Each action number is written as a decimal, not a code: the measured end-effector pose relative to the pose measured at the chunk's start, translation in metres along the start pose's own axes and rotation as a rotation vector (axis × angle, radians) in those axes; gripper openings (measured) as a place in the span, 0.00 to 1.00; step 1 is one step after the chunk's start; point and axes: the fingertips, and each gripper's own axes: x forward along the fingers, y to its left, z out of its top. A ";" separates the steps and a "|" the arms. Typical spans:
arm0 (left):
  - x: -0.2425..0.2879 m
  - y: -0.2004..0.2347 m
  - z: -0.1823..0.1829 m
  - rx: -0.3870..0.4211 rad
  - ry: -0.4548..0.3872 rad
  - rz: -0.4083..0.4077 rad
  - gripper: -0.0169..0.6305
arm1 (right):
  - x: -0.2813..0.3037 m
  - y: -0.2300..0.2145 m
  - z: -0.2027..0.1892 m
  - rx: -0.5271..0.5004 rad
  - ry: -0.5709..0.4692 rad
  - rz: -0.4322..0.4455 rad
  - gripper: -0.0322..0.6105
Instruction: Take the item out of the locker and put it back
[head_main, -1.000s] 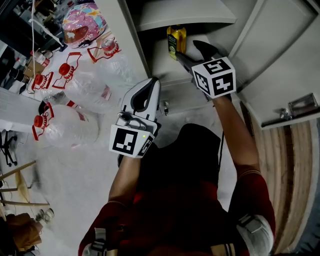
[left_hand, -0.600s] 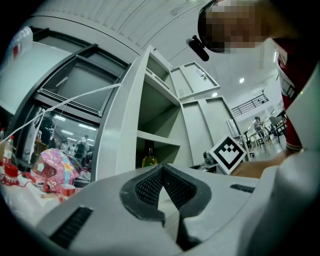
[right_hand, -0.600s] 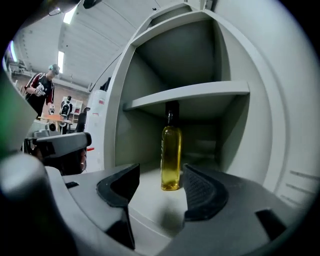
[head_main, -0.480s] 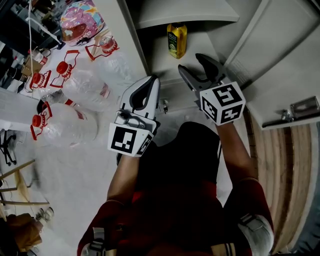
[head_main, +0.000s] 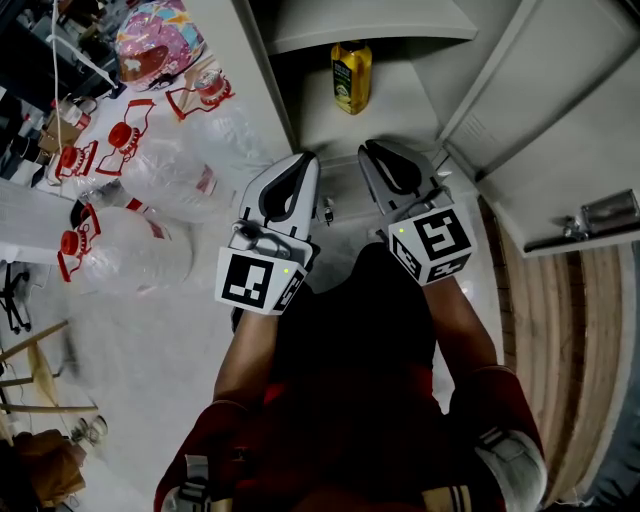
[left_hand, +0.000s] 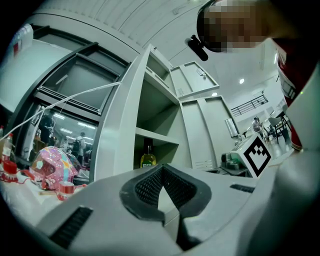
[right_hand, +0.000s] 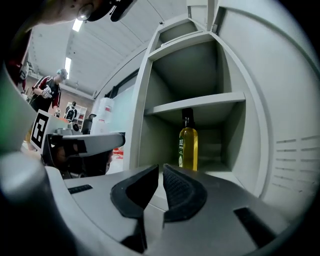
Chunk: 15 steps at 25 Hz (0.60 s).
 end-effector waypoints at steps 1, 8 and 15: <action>-0.001 -0.001 0.000 0.001 0.000 -0.002 0.04 | -0.001 0.002 -0.001 0.001 -0.006 -0.002 0.08; -0.006 -0.004 0.002 0.014 -0.011 -0.010 0.04 | -0.005 0.023 0.008 0.000 -0.083 0.047 0.05; -0.008 0.002 0.008 -0.011 -0.023 0.000 0.04 | -0.004 0.032 0.019 -0.018 -0.109 0.061 0.05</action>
